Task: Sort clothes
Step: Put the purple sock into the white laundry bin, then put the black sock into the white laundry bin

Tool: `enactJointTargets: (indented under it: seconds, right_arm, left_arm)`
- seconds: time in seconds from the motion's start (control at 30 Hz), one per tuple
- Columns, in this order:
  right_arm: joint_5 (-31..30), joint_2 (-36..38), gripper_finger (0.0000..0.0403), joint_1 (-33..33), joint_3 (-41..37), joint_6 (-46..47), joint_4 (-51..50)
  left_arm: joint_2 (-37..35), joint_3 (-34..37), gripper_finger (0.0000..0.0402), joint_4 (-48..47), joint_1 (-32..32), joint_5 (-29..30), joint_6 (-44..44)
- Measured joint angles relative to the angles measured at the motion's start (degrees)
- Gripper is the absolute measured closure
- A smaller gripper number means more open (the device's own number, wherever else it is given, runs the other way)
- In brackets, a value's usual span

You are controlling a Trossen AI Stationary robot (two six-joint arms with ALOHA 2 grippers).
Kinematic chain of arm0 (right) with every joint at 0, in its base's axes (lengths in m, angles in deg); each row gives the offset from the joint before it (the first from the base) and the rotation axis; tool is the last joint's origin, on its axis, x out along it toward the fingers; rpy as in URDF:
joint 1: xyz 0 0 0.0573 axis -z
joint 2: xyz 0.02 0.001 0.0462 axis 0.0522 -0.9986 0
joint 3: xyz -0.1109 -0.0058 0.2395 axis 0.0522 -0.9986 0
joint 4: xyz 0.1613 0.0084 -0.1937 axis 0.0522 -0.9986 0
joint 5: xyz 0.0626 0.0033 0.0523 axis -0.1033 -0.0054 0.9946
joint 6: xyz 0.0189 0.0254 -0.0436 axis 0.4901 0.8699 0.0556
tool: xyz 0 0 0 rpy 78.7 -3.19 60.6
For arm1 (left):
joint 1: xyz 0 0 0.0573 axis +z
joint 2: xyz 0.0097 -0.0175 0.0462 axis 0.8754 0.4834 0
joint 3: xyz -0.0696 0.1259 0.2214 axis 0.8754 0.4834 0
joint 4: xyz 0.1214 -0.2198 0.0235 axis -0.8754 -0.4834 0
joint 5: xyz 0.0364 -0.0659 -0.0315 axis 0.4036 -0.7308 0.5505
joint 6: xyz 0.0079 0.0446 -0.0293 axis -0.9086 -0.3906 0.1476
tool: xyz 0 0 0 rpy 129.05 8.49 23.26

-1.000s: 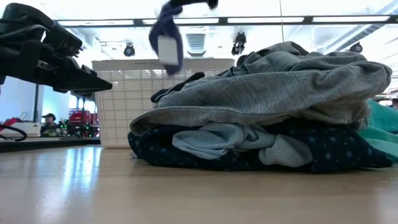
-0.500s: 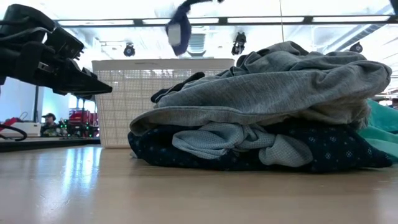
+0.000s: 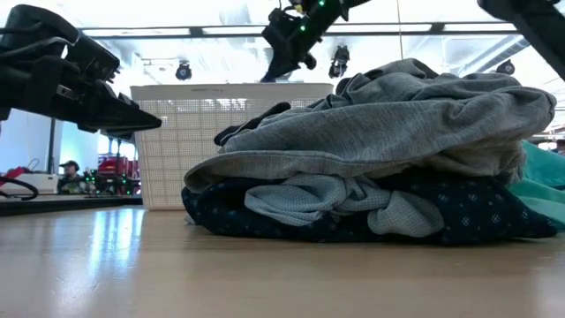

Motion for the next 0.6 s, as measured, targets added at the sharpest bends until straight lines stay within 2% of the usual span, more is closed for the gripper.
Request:
enactJointTargets:
  seconds: [0.23,0.33,0.43,0.6]
  right_arm:
    - [0.05,-1.36,0.0274,-2.14,10.82,-2.39,-11.55]
    - [0.53,1.29,0.0254,-3.53,10.31,-3.53,-14.65]
    - [3.71,3.87,0.0262,-5.37,10.26,-3.51,-20.56]
    - [11.73,6.42,0.0313,-11.37,8.77,-4.78,-26.46]
  left_arm:
    - [1.35,0.0,0.0351,3.61,0.0,-1.06,0.05]
    - [2.24,0.0,0.0351,5.67,-0.02,-3.27,-0.01]
    - [3.02,0.0,0.0351,6.27,-0.02,-3.42,-0.11]
    - [4.06,0.0,0.0351,6.21,0.02,-3.15,-1.03]
